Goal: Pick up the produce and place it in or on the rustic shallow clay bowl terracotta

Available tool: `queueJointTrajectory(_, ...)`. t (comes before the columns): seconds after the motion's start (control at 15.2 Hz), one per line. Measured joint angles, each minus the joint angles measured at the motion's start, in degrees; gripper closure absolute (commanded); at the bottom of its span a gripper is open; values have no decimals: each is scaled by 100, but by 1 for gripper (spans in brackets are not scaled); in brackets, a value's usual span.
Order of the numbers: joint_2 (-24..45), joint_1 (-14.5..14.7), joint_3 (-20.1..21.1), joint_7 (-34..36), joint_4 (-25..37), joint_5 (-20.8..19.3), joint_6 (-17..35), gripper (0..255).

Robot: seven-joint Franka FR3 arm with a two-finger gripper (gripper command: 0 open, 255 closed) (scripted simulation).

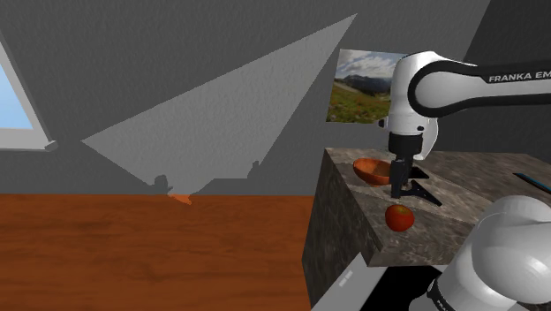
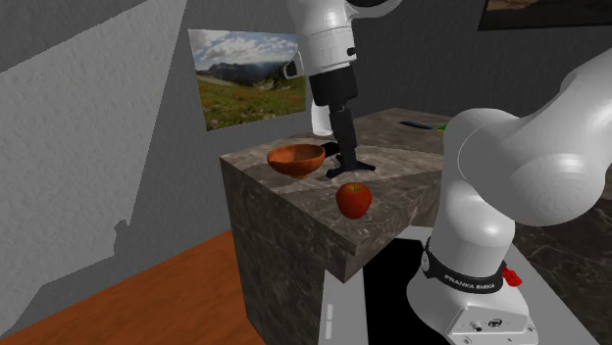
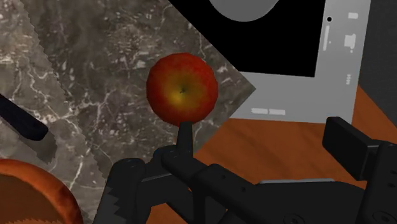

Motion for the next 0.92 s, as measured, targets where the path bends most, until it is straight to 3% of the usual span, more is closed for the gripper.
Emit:
queueJointTrajectory(0.4, 446, -301, -747, -1009, -495, -822, 587, 0)
queueJointTrajectory(0.92, 533, -454, -971, -1147, -1061, -1125, 1185, 0)
